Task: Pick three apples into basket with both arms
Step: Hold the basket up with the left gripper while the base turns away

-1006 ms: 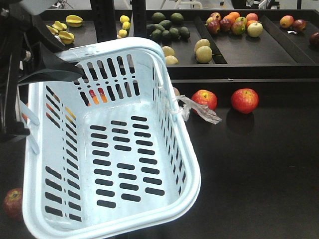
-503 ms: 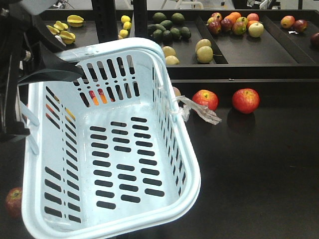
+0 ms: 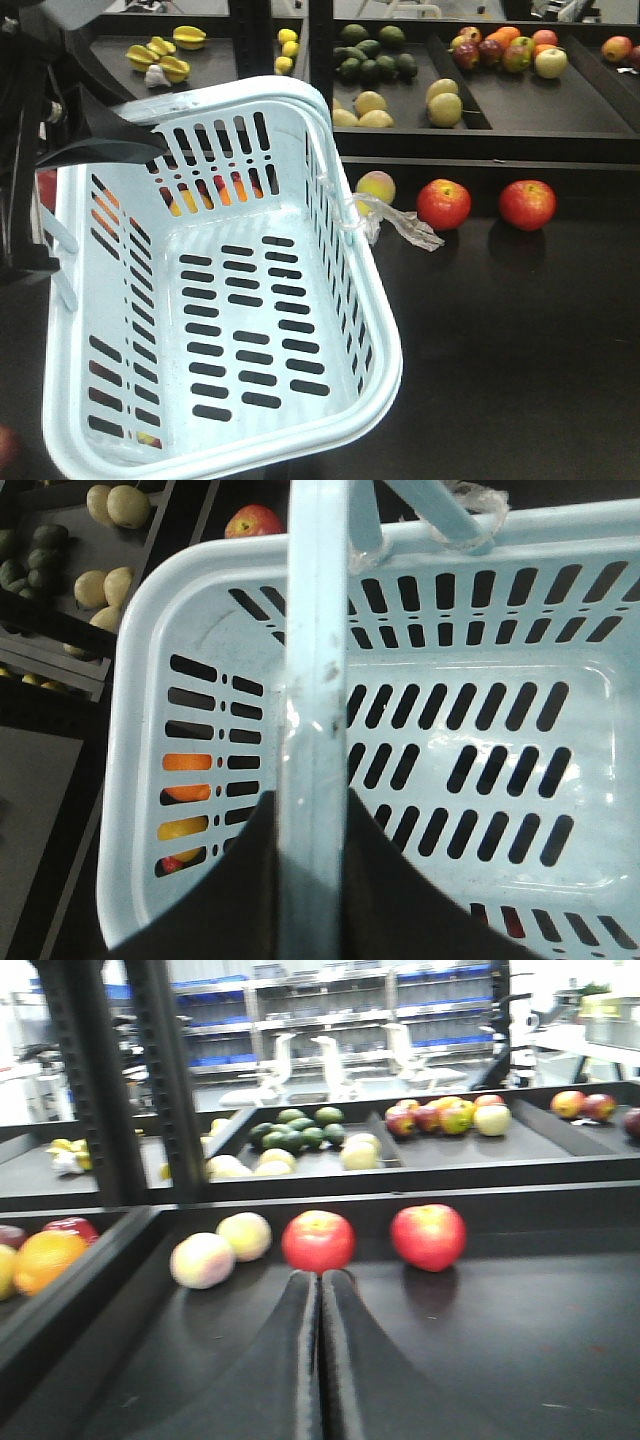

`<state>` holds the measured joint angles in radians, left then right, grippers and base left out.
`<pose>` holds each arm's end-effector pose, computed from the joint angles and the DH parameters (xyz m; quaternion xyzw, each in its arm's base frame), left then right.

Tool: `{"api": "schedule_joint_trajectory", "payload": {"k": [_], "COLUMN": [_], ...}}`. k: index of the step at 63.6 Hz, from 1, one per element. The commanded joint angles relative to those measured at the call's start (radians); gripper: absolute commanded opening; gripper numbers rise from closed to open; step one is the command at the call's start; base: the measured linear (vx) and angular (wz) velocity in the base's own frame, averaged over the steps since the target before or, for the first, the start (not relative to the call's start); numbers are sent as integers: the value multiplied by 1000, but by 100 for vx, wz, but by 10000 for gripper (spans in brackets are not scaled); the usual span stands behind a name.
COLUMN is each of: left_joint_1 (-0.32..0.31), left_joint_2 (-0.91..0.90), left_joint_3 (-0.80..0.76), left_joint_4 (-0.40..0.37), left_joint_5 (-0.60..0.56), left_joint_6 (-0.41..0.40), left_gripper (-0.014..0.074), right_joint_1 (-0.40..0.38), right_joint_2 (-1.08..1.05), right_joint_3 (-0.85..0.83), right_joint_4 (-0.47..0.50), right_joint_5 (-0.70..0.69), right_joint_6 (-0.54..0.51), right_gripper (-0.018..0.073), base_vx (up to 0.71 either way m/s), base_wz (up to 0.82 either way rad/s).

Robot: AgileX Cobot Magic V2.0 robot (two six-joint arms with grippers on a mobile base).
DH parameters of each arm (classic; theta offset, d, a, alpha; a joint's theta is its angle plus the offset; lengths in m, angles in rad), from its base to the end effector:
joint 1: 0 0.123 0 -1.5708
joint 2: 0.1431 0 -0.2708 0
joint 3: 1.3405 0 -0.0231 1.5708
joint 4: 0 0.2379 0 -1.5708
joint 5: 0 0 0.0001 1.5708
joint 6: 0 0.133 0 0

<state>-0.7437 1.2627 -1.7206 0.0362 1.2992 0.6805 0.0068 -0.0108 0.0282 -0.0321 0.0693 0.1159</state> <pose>0.1826 -0.1616 0.4422 0.5977 0.6962 0.0054 0.3974 0.1003 0.0004 0.1983 0.0280 0.7064 0.0313 0.7066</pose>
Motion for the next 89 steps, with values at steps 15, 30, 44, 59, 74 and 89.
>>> {"api": "schedule_joint_trajectory", "payload": {"k": [15,30,44,59,74,89], "left_joint_1": [-4,-4,-4,-4,-4,-4], "left_joint_2": [-24,-24,-24,-24,-24,-24], "left_joint_3": [-33,-33,-33,-33,-33,-33], "left_joint_4": [-2,-2,-2,-2,-2,-2], "left_joint_5": [-49,-49,-49,-49,-49,-49], "left_joint_6": [-14,-14,-14,-14,-14,-14], "left_gripper": [-6,-6,-6,-6,-6,-6], "right_joint_1": [-7,-7,-7,-7,-7,-7], "right_joint_2": [-10,-10,-10,-10,-10,-10], "right_joint_3": [15,15,15,15,15,15], "right_joint_4": [-11,-11,-11,-11,-11,-11], "right_joint_5": [-75,-75,-75,-75,-75,-75], "right_joint_6": [1,1,1,1,1,1], "right_gripper": [-9,-9,-9,-9,-9,-9], "base_vx": [-7,-7,-9,-10,-11,-11], "base_wz": [28,36,39,41,42,44]}}
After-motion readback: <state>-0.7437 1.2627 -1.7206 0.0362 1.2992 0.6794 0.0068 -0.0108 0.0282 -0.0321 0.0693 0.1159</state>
